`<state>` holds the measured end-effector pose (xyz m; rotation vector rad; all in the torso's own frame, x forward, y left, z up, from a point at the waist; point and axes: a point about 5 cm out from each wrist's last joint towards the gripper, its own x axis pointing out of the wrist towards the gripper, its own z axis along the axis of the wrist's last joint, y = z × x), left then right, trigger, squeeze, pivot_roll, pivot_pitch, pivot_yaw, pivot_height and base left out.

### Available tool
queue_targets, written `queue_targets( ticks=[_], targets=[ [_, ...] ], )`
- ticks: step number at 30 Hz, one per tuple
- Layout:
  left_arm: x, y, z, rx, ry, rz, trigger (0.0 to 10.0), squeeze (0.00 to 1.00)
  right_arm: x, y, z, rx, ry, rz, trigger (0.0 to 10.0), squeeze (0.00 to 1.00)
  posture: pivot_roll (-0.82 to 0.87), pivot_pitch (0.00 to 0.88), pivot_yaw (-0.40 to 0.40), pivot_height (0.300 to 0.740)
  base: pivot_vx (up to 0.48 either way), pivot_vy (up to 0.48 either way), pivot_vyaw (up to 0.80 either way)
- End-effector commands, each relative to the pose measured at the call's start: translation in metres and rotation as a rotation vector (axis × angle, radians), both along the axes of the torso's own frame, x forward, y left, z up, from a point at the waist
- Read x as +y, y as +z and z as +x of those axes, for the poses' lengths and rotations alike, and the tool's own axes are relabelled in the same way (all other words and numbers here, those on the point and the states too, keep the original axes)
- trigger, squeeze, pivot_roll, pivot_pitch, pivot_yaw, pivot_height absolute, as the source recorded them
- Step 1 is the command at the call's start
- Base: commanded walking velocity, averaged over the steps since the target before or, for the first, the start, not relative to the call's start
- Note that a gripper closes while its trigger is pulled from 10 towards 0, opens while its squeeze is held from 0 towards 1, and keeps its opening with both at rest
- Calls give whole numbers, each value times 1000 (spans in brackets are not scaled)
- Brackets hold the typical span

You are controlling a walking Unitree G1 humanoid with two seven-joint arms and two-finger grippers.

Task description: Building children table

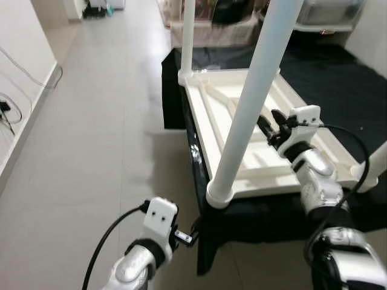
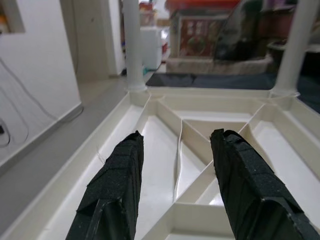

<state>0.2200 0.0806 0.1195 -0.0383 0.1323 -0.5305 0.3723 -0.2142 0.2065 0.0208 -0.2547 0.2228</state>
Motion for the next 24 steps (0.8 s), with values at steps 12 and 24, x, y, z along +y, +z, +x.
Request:
queue_targets(
  ticks=[12,24],
  targets=[
    [0,-9,-2,33,-5,20,10000,0,2,-5,-12,39,-145,29,10000,0,75,100,-61,740,-208,0,0],
    [4,-11,0,27,21,39,10000,0,55,-58,-56,195,-63,48,10000,0,78,100,-60,740,0,0,0]
  ],
)
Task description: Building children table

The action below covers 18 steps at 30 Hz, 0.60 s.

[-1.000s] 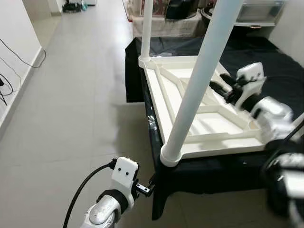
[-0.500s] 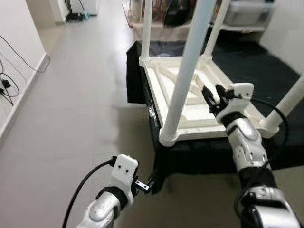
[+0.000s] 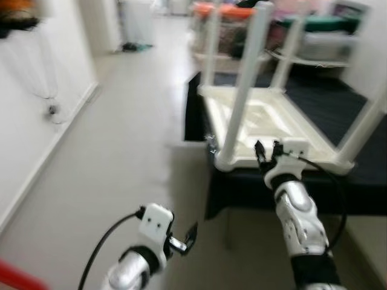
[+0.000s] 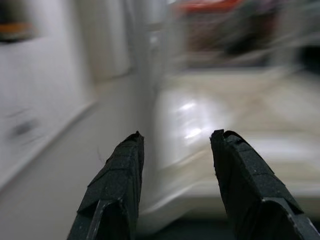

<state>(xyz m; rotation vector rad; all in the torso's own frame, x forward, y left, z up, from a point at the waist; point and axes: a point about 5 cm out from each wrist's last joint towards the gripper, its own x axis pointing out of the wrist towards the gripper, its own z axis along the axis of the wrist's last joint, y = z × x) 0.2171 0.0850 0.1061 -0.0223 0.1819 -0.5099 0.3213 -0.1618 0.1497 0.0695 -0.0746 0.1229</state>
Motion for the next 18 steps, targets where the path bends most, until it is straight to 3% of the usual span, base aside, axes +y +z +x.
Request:
queue_targets(
  ticks=[1,5,7,12,18],
  targets=[
    [0,3,3,-16,3,9,10000,0,3,-2,-5,8,29,10,10000,0,78,100,-60,740,0,0,0],
    [1,3,4,-22,12,15,10000,0,16,-14,-20,30,73,19,10000,0,83,98,-59,740,0,0,0],
    [1,3,5,-34,18,35,10000,0,36,-24,-37,40,117,-7,10000,0,82,93,-56,740,0,0,0],
    [1,3,5,-39,19,47,10000,0,46,-25,-43,28,139,-49,10000,0,80,90,-53,740,0,0,0],
    [4,-1,9,-25,36,63,10000,0,51,-24,-47,54,147,-52,10000,0,83,86,-50,740,0,-457,0]
  ],
)
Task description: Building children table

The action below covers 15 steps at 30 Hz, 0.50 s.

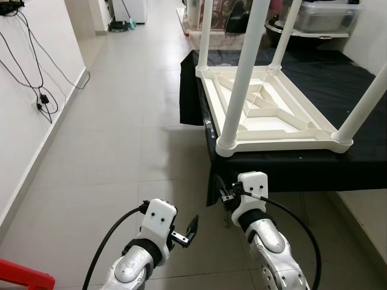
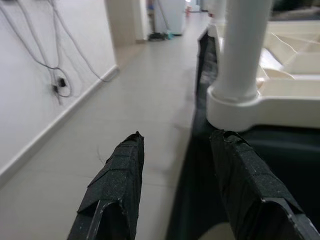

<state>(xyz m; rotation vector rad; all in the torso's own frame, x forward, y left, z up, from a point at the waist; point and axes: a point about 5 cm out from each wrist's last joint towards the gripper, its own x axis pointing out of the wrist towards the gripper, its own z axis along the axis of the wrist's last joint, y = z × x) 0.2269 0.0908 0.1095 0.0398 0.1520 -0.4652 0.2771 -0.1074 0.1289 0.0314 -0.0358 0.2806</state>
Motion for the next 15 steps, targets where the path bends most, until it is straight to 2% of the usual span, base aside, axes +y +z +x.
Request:
queue_targets(
  ticks=[1,10,15],
  targets=[
    [-2,-4,-1,20,-3,7,10000,0,-3,-4,-3,23,-11,-8,10000,0,83,86,-50,740,0,-465,0],
    [-1,-5,0,25,0,-10,10000,0,10,-2,-9,-2,63,-53,10000,0,87,80,-50,740,0,-443,0],
    [-1,-6,0,22,-4,-18,10000,0,15,-2,-11,-12,90,-72,10000,0,85,68,-52,740,248,-408,0]
  ],
)
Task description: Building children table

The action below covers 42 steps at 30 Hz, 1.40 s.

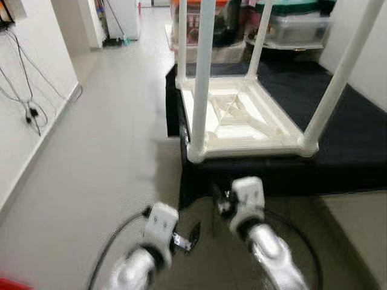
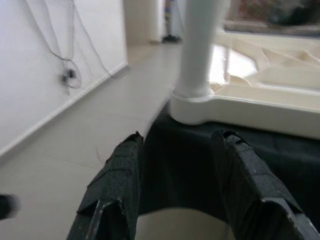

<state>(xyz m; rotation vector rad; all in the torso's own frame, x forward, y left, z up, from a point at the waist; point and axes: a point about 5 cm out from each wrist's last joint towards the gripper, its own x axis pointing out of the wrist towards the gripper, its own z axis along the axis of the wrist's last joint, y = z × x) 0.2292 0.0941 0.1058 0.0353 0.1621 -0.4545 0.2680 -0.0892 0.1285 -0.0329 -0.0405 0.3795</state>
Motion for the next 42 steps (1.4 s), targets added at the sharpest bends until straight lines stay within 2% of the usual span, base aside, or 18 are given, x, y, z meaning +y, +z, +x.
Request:
queue_targets(
  ticks=[1,8,10,25,29,39,40,42],
  targets=[
    [-4,-3,-1,12,-16,-15,10000,0,-3,-3,-1,5,-9,-10,10000,0,87,64,-54,740,266,-398,0],
    [-4,-4,1,8,-16,-32,10000,0,-3,-5,1,10,-8,-17,10000,0,88,48,-53,740,266,-397,0],
    [-3,-5,3,9,-9,-36,10000,0,-1,-7,2,11,4,-45,10000,0,86,27,-55,740,304,-368,0],
    [-4,-8,10,11,-13,-50,10000,0,-4,-12,9,29,-8,-27,10000,0,77,0,-58,740,318,-352,0],
    [0,-8,13,20,28,-104,10000,0,-4,-13,9,30,-10,-22,10000,0,79,0,-56,740,0,0,0],
    [-2,-8,12,15,4,-93,10000,0,-17,-6,14,-11,-106,12,10000,0,79,0,-55,740,0,0,0],
    [-2,-8,13,14,4,-94,10000,0,-15,-4,13,-22,-84,18,10000,1000,81,0,-56,740,0,0,0],
    [-2,-8,12,12,4,-95,10000,0,-14,-2,13,-34,-69,16,10000,1000,82,0,-55,740,0,0,0]
  ],
)
